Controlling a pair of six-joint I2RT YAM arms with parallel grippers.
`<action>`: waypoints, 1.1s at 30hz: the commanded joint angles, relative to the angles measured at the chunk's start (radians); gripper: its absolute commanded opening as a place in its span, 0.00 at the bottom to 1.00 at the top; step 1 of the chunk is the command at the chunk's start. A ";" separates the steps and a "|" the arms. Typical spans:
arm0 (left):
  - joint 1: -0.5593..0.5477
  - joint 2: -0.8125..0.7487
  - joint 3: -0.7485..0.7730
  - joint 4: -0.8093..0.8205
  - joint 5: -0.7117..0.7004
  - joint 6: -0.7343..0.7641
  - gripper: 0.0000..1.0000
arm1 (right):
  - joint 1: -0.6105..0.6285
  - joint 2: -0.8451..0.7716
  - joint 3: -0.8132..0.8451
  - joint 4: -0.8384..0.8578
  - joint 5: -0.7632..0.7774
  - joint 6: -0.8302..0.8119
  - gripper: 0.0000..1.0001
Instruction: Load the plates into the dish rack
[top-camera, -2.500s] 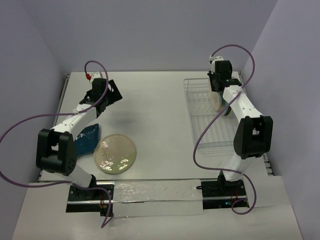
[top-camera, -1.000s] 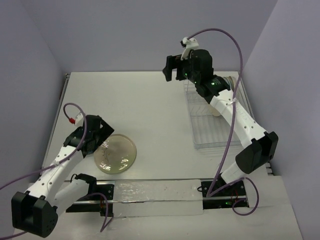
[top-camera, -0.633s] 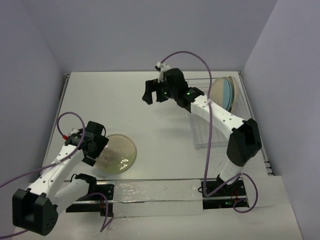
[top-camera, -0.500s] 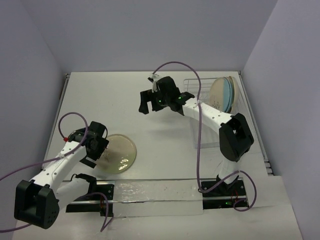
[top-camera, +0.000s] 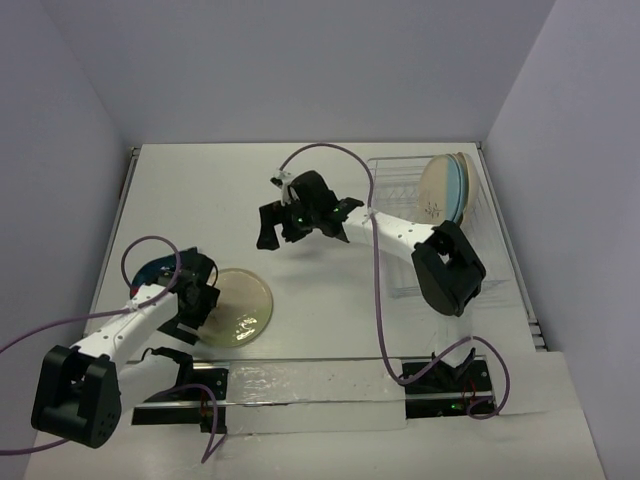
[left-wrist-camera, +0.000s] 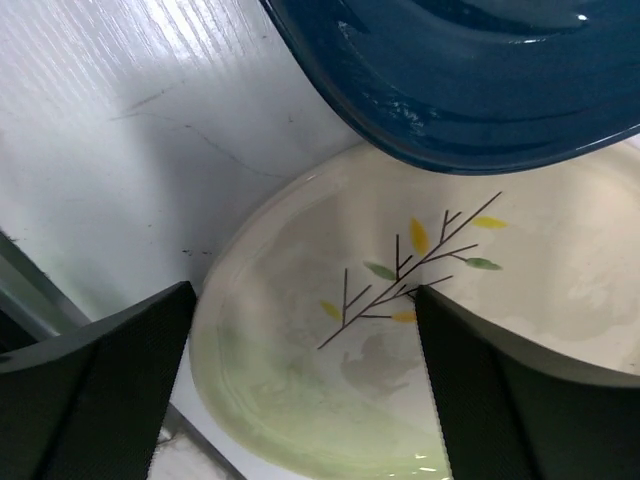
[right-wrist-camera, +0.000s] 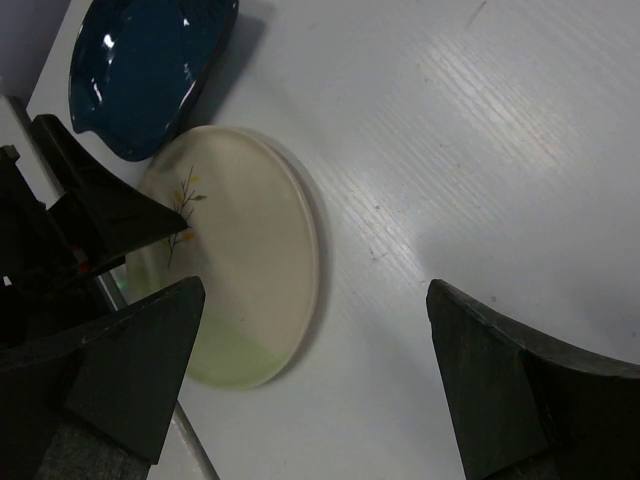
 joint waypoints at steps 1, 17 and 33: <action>0.005 0.046 -0.049 0.075 0.013 -0.020 0.84 | 0.013 0.039 0.001 0.059 -0.051 0.018 0.99; 0.004 0.064 -0.049 0.100 0.001 0.027 0.30 | 0.044 0.258 0.135 0.051 -0.119 0.039 0.94; 0.005 0.085 -0.042 0.163 0.007 0.103 0.00 | 0.117 0.247 0.138 -0.057 -0.145 0.078 0.72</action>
